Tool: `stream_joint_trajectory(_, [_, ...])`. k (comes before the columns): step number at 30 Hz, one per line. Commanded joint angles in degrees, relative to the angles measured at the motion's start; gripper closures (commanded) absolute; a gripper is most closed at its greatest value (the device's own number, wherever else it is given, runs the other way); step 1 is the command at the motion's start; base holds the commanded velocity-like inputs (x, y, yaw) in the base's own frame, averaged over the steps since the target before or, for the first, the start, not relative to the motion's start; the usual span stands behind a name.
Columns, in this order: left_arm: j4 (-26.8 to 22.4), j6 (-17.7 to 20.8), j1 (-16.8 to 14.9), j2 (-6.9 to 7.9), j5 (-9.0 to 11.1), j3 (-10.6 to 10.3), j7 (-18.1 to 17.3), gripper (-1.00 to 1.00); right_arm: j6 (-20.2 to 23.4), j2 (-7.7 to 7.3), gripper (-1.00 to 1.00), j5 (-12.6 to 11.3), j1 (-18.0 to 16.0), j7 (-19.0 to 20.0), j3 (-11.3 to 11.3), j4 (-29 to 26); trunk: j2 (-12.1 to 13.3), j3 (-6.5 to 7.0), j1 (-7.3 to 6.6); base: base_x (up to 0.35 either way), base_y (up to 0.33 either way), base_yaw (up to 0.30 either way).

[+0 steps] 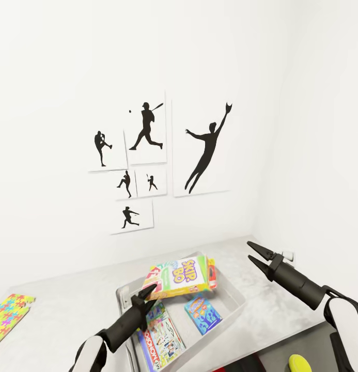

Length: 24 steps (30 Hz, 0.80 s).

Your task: Put all the toys in the child's room - the three board games (two on the bed and one on the table), the two jigsaw puzzles on the table, and the tennis ball on the table - inside the toy box on the table in the child's room.

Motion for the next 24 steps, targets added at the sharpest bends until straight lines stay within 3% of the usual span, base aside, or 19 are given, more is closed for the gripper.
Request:
stream_joint_trajectory(1, [0.07, -0.15, -0.03, -0.08, 1.59, 0.09, 1.9, 1.0, 0.24, 0.01, -1.0, 0.5, -0.03, 0.5, -0.06, 0.03, -0.04, -0.02, 0.02, 0.0, 0.0, 0.0])
stream_joint_trajectory(3, [0.07, -0.86, -0.05, -0.08, 4.55, -1.24, 5.17, 1.0, 0.23, 0.01, -1.0, 0.54, -0.03, 0.5, -0.04, 0.03, -0.04, -0.02, 0.02, 0.0, 0.0, 0.0])
stream_joint_trajectory(8, [-0.16, -3.4, -0.03, -0.08, 8.59, -5.69, 8.58, 1.0, 0.23, 0.01, -1.0, 0.57, -0.03, 0.5, -0.03, 0.03, -0.04, -0.02, 0.02, 0.0, 0.0, 0.0])
stream_joint_trajectory(24, [-0.28, -4.59, 0.01, -0.08, 9.82, -6.87, 11.75, 1.0, 0.23, 0.01, -1.0, 0.57, -0.03, 0.5, -0.03, 0.03, -0.04, -0.02, 0.02, 0.0, 0.0, 0.0])
